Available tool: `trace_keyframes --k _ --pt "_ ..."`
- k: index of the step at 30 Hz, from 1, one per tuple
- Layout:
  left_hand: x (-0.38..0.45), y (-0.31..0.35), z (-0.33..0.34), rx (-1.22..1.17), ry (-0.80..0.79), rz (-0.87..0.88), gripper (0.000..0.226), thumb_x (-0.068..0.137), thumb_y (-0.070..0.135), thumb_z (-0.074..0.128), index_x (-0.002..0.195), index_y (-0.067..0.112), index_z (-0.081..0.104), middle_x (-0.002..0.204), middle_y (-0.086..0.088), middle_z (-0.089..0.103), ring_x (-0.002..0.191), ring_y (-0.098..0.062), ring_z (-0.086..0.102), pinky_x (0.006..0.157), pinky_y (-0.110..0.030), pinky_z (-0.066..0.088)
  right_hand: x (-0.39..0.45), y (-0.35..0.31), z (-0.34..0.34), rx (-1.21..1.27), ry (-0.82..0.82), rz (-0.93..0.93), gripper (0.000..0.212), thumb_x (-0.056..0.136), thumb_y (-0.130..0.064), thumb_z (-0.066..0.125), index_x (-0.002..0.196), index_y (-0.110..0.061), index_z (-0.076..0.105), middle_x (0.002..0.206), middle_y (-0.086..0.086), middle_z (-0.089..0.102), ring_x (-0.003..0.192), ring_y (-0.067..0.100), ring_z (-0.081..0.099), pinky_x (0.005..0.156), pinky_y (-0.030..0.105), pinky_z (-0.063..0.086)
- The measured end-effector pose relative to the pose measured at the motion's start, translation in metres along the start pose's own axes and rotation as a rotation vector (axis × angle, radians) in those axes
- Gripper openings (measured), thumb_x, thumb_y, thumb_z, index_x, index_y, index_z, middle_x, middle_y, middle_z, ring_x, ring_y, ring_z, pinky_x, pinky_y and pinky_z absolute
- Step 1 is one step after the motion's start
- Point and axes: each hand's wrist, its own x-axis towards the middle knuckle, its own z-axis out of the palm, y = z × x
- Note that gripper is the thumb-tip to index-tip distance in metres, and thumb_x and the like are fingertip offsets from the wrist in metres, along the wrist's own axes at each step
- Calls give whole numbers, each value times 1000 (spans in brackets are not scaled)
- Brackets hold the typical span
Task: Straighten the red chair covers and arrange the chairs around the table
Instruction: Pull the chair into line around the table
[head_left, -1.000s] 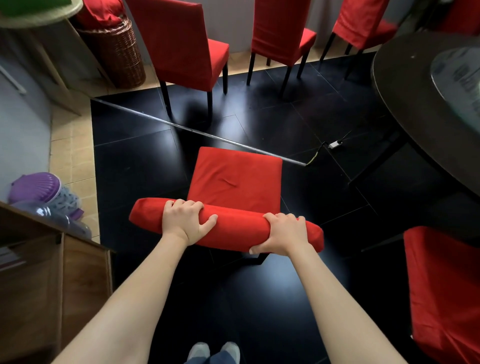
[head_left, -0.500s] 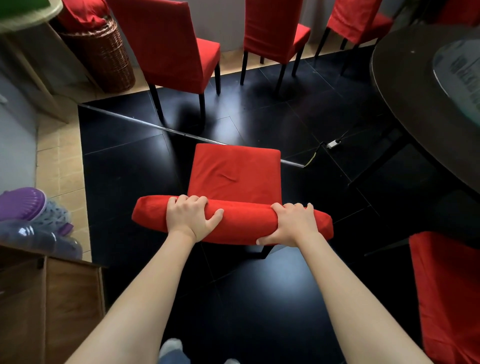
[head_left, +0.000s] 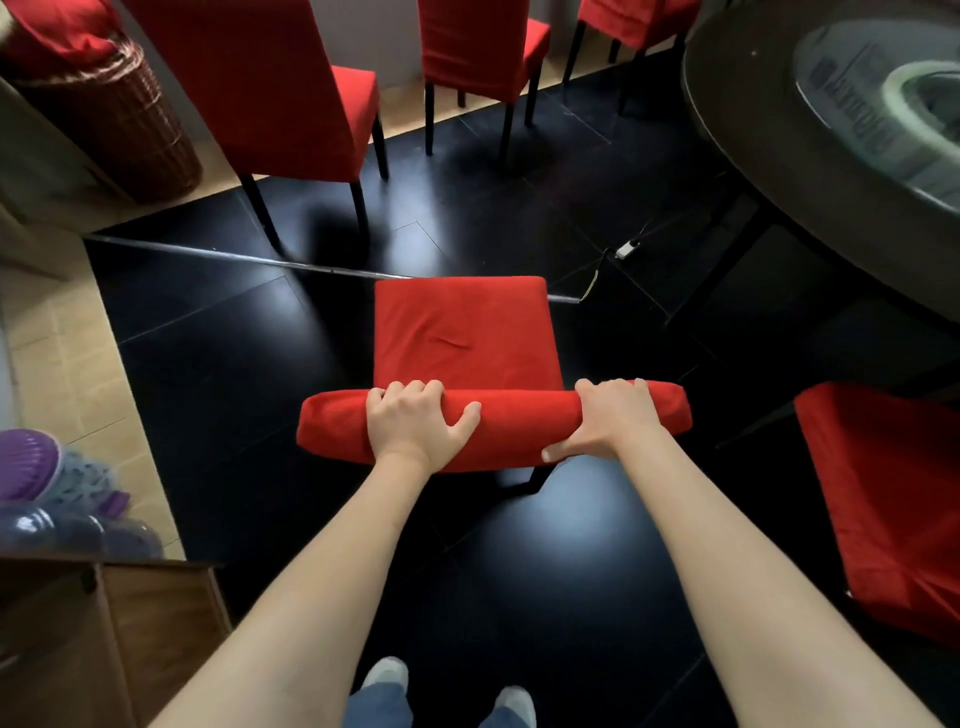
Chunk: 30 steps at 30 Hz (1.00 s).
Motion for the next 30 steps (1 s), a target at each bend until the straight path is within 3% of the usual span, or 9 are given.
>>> trace_keyframes --k 11,17,23,30 --pt "-14 -24 -1 40 -28 180 70 76 75 21 95 25 67 93 2 68 89 -23 58 86 -39 35 -55 -31 24 93 -4 173 85 43 -92 54 95 -25 46 98 -5 62 100 22 57 93 42 34" --pt "-22 -38 -4 32 -20 291 76 73 74 13 96 26 67 94 2 69 91 -24 58 85 -39 35 -85 -54 39 145 14 284 90 39 -94 50 95 -24 47 101 -3 62 102 22 57 94 41 35" --pt "-26 -48 -6 54 -30 380 79 72 74 8 98 26 65 98 2 68 94 -24 58 85 -39 35 -110 -75 47 182 37 371 89 39 -95 52 92 -24 41 98 -3 62 100 22 58 84 38 35" --pt "-29 -53 -7 72 -56 437 73 76 74 15 101 26 65 100 2 67 97 -24 57 87 -39 34 -122 -87 51 179 22 411 101 41 -95 52 109 -20 48 105 0 62 104 23 56 90 41 35"
